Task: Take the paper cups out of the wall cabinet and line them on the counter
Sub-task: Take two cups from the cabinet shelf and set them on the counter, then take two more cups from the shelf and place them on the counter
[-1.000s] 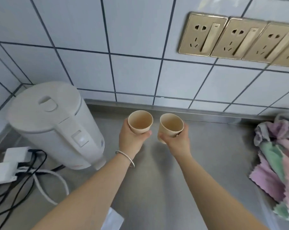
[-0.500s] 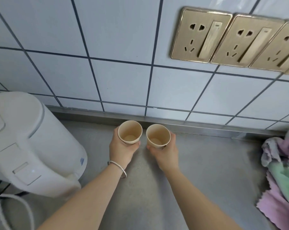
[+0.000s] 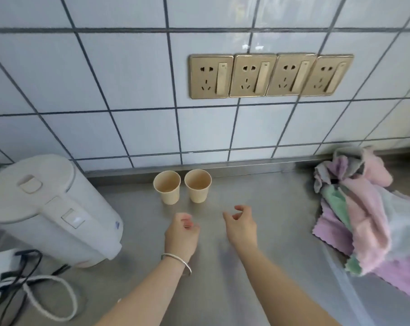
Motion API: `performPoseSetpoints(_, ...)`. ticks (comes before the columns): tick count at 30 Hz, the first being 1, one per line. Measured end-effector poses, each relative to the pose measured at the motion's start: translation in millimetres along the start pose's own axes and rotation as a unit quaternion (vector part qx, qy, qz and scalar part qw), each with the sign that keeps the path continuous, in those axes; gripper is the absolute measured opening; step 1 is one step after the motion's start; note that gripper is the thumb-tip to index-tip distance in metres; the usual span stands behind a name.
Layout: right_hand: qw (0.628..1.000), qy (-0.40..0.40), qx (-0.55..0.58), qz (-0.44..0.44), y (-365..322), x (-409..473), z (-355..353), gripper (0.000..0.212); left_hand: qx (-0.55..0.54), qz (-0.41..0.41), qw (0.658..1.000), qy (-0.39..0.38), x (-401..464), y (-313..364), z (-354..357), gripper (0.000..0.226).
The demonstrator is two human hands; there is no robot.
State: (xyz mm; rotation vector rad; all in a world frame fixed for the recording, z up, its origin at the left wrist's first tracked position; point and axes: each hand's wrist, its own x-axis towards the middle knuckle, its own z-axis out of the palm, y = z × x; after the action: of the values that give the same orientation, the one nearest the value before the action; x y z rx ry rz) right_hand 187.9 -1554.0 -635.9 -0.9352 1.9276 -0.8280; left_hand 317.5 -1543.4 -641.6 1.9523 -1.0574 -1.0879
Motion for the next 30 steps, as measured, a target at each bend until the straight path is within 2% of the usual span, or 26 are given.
performPoseSetpoints(3,0.998,0.048,0.019,0.028,20.4,-48.3,-44.7,0.045,0.042,0.05,0.991,-0.115,-49.4,16.5,16.1,0.024)
performPoseSetpoints(6,0.987,0.129,0.058,0.073,56.4,-104.1,-99.9,0.044,0.086,0.105,0.963,-0.233,-110.0,29.7,41.0,0.028)
performPoseSetpoints(10,0.957,0.24,0.115,0.118,108.1,-183.2,-169.5,0.042,0.119,0.207,0.9,-0.366,-200.0,40.0,81.4,0.024)
performPoseSetpoints(13,0.917,0.342,0.15,0.143,151.4,-257.8,-219.3,0.041,0.14,0.267,0.841,-0.449,-287.9,39.1,108.8,0.023)
performPoseSetpoints(18,0.824,0.487,0.212,0.196,225.9,-413.9,-284.8,0.038,0.191,0.336,0.699,-0.601,-470.5,8.3,135.9,0.016)
performPoseSetpoints(21,0.774,0.55,0.21,0.233,270.5,-528.3,-307.3,0.037,0.225,0.399,0.597,-0.658,-585.4,-33.2,130.0,0.019)
performPoseSetpoints(25,0.697,0.626,0.206,0.282,325.0,-691.9,-314.7,0.036,0.293,0.466,0.442,-0.708,-731.4,-104.9,91.5,0.027)
performPoseSetpoints(30,0.585,0.706,0.202,0.346,368.0,-867.5,-310.4,0.032,0.248,0.522,0.272,-0.77,-906.0,-169.5,12.0,0.031)
